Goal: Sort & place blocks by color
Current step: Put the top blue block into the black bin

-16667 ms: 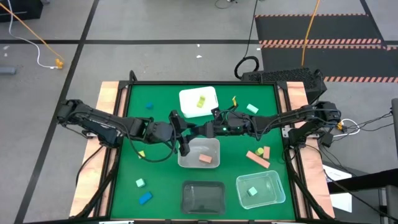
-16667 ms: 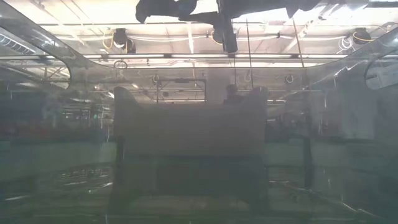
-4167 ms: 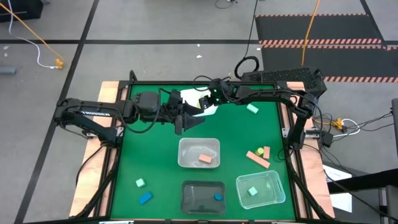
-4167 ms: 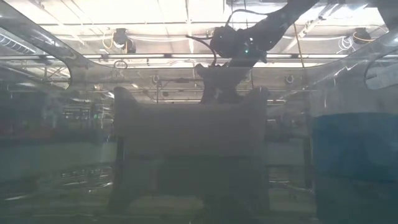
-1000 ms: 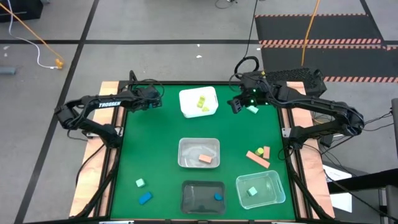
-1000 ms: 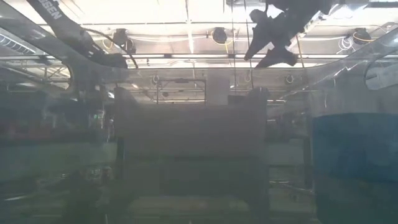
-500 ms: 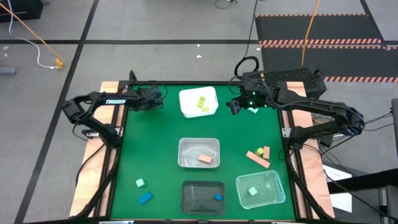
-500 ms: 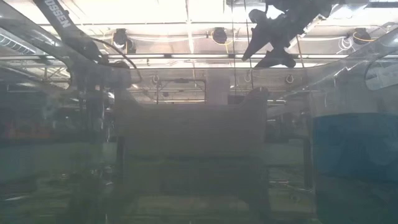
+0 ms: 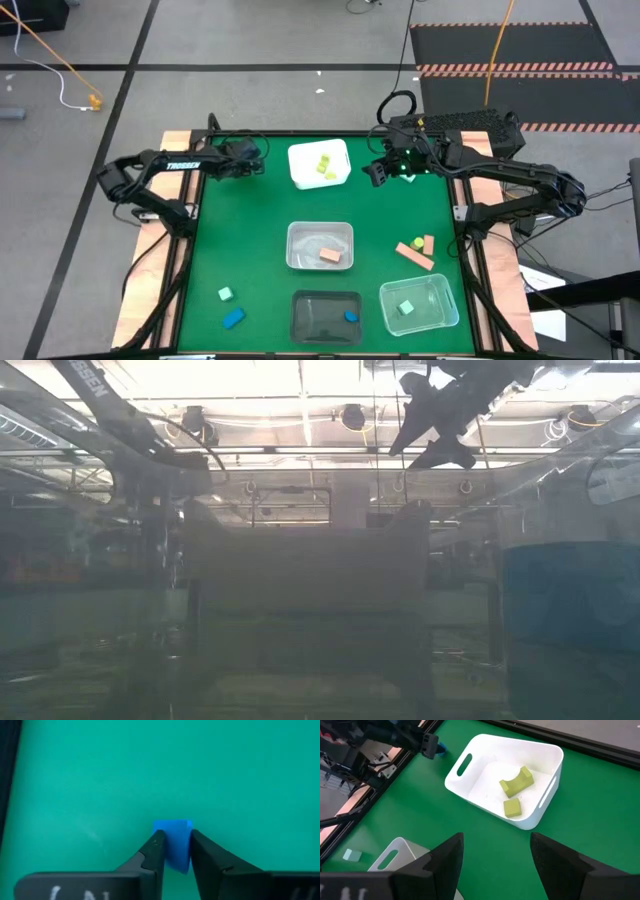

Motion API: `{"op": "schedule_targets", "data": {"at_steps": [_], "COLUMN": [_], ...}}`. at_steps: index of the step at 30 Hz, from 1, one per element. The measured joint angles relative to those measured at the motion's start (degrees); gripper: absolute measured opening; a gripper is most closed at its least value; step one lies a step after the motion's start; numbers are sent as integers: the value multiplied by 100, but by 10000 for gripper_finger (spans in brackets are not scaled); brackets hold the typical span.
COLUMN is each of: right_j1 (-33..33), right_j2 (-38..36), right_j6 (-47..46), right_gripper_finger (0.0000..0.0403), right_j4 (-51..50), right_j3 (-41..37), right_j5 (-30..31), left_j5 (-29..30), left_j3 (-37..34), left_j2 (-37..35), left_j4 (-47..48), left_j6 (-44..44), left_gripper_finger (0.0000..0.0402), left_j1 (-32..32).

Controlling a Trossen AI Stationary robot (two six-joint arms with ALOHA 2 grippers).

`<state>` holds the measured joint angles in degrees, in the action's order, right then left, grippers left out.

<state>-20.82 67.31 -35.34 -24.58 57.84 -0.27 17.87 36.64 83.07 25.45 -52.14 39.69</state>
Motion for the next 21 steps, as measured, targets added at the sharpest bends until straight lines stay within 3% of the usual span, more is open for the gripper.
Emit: {"op": "schedule_targets", "data": {"at_steps": [10, 21], "right_j1": [-2, -2], "right_j2": [0, 0], "right_j6": [19, 65], "right_gripper_finger": [219, 219], "right_j4": [1, 2], "right_j3": [0, 0], "right_j5": [0, 0], "left_j5": [-186, -355], "left_j3": [-19, -17], "left_j2": [-715, -774], "left_j4": [24, 9], "left_j6": [-29, -162], "left_gripper_finger": [6, 1], "left_j1": [-201, -591]}}
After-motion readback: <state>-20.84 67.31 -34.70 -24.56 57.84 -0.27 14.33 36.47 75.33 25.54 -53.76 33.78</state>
